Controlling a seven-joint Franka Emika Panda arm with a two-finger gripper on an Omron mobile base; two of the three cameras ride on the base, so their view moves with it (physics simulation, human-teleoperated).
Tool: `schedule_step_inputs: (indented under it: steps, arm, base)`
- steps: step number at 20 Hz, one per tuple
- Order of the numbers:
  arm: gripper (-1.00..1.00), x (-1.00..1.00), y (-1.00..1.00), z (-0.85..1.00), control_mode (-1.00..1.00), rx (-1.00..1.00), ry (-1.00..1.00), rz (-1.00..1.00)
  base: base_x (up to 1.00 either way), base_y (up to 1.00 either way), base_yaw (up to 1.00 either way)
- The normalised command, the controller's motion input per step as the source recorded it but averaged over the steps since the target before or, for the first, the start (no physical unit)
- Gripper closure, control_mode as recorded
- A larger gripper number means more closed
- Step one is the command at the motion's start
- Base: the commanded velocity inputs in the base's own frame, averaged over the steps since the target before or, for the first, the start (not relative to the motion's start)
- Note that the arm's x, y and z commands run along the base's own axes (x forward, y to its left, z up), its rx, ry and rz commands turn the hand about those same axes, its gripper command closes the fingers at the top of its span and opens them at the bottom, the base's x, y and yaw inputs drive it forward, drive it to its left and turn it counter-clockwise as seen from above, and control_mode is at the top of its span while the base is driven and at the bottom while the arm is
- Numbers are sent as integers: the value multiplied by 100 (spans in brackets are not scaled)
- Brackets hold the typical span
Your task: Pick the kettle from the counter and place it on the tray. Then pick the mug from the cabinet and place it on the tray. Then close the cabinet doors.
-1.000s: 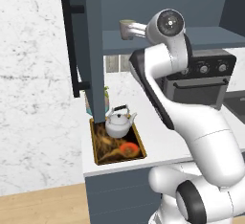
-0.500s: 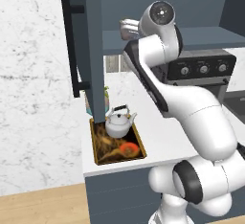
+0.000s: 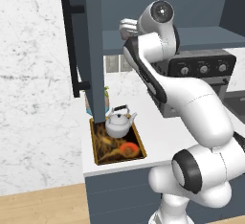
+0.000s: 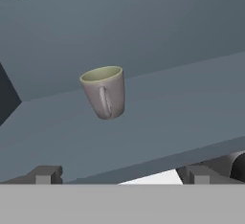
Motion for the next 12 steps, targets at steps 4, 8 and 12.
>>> schedule_step_inputs:
  steps: [4,8,12]
  arm:
    - [-100,37,9,-3,-100,0,0,2]
    - [-100,42,0,-5,-100,0,0,0]
    - [-100,38,0,-9,-100,-4,0,0]
  base:
    - [0,0,0]
    - [0,0,0]
    - [0,0,0]
